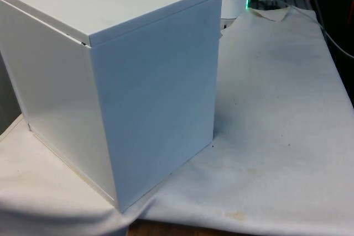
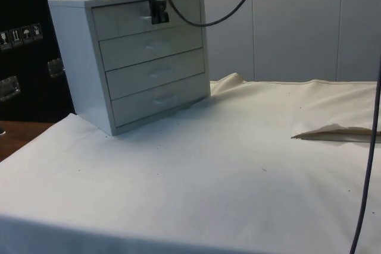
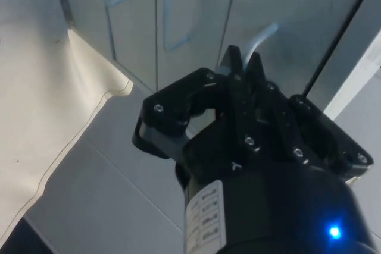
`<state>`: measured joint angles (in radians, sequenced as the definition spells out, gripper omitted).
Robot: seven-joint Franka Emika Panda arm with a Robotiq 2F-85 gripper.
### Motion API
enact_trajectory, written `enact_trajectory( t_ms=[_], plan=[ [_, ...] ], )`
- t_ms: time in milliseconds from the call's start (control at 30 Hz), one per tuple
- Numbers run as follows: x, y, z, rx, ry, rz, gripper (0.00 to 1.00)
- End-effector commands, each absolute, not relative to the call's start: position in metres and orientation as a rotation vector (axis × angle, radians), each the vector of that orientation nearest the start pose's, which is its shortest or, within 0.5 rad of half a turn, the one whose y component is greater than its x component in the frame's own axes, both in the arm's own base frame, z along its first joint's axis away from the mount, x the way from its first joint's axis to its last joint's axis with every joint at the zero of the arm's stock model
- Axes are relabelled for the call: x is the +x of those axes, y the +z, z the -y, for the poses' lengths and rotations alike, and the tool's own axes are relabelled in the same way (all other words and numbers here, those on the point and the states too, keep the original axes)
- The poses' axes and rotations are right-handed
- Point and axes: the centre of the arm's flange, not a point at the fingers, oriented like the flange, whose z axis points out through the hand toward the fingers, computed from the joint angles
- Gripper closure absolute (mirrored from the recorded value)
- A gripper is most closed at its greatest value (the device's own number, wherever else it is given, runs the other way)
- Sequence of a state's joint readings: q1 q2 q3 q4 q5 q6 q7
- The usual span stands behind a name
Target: Open the drawer, then close it.
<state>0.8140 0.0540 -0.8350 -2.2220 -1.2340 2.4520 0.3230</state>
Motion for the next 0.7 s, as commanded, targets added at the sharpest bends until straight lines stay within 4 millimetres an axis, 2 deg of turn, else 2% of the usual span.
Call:
enact_trajectory(
  t_ms=[0, 33, 300, 333, 367, 600, 633, 667],
  plan=[
    [0.547, 0.378, 0.005, 2.173, 0.346, -0.672, 0.97],
    [0.55, 0.378, 0.009, 2.17, 0.337, -0.673, 0.97],
    [0.536, 0.381, -0.001, 2.177, 0.358, -0.677, 0.97],
    [0.541, 0.38, 0.005, 2.175, 0.344, -0.68, 0.97],
    [0.535, 0.381, -0.001, 2.178, 0.359, -0.678, 0.97],
    [0.522, 0.381, -0.009, 2.179, 0.369, -0.684, 0.97],
    [0.527, 0.381, -0.005, 2.18, 0.358, -0.686, 0.97],
    [0.521, 0.382, -0.01, 2.179, 0.371, -0.683, 0.97]
  ],
)
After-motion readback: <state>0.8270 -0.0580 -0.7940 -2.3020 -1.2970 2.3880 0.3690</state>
